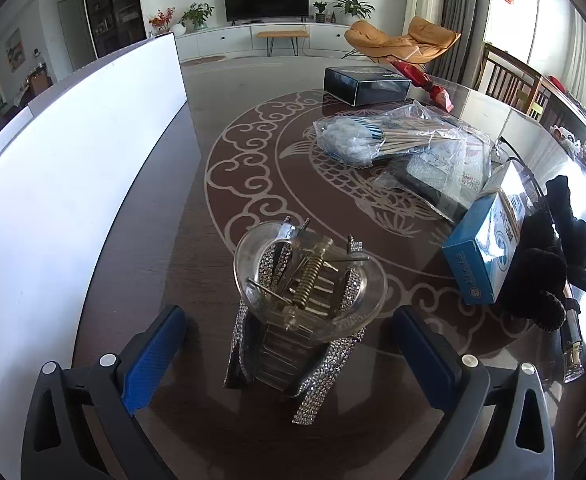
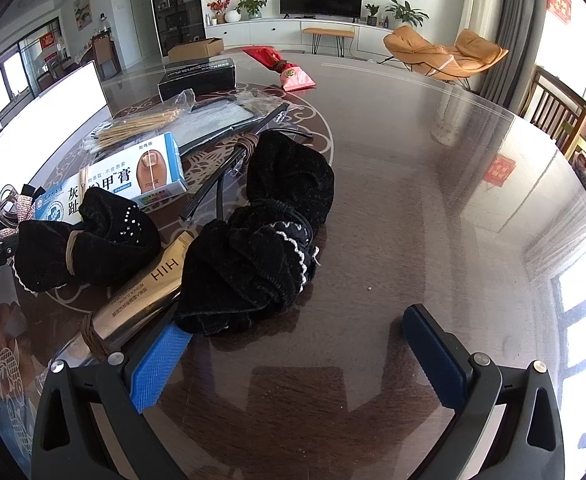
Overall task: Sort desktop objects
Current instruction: 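Lift the acrylic holder with the left tool while the right tool grasps the gold tube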
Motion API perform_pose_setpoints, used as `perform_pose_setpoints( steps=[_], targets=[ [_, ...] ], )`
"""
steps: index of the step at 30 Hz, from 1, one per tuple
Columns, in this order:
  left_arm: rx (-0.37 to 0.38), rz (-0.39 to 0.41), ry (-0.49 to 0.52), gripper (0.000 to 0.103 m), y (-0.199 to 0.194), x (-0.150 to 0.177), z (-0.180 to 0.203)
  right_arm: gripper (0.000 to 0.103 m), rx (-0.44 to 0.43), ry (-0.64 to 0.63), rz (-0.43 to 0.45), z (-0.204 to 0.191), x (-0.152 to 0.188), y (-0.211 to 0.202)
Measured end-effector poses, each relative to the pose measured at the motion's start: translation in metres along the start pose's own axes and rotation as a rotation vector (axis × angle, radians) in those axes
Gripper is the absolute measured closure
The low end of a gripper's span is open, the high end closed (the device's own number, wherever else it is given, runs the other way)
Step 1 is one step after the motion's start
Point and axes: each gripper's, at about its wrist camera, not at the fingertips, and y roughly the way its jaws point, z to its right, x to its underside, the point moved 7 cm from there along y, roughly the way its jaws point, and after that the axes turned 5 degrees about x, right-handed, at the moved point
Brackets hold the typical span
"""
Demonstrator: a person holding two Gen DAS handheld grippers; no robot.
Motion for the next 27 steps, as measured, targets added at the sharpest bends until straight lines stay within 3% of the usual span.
perform_pose_setpoints(
  steps=[3, 6, 9, 10, 13, 18, 20, 23, 27],
  targets=[
    [0.0, 0.0, -0.001, 0.0, 0.0, 0.0, 0.0, 0.0, 0.058, 0.033, -0.049, 0.02, -0.008, 0.004],
    [0.0, 0.0, -0.001, 0.0, 0.0, 0.0, 0.0, 0.0, 0.134, 0.068, -0.019, 0.044, -0.027, 0.002],
    [0.0, 0.001, -0.002, 0.0, 0.0, 0.0, 0.0, 0.0, 0.043, 0.166, -0.034, 0.053, -0.028, -0.017],
    [-0.001, 0.001, -0.003, 0.0, 0.0, 0.0, 0.0, 0.0, 0.022, 0.166, -0.119, 0.043, -0.029, -0.018],
    [-0.001, 0.002, -0.003, 0.0, -0.001, 0.0, -0.001, 0.0, -0.107, 0.204, -0.125, 0.016, -0.011, -0.045],
    [-0.004, 0.003, -0.005, 0.0, -0.001, 0.0, -0.001, 0.0, -0.225, 0.144, -0.148, -0.052, 0.023, -0.056],
    [-0.004, 0.003, -0.005, 0.0, -0.001, 0.0, -0.001, 0.0, -0.228, 0.123, -0.165, -0.074, 0.03, -0.05],
    [-0.004, 0.003, -0.005, 0.0, -0.001, 0.0, -0.002, 0.0, -0.144, 0.04, -0.137, -0.097, 0.031, -0.04],
    [-0.005, 0.004, -0.007, 0.0, -0.002, 0.001, -0.002, 0.0, -0.095, -0.034, -0.121, -0.111, 0.035, -0.036]
  ],
)
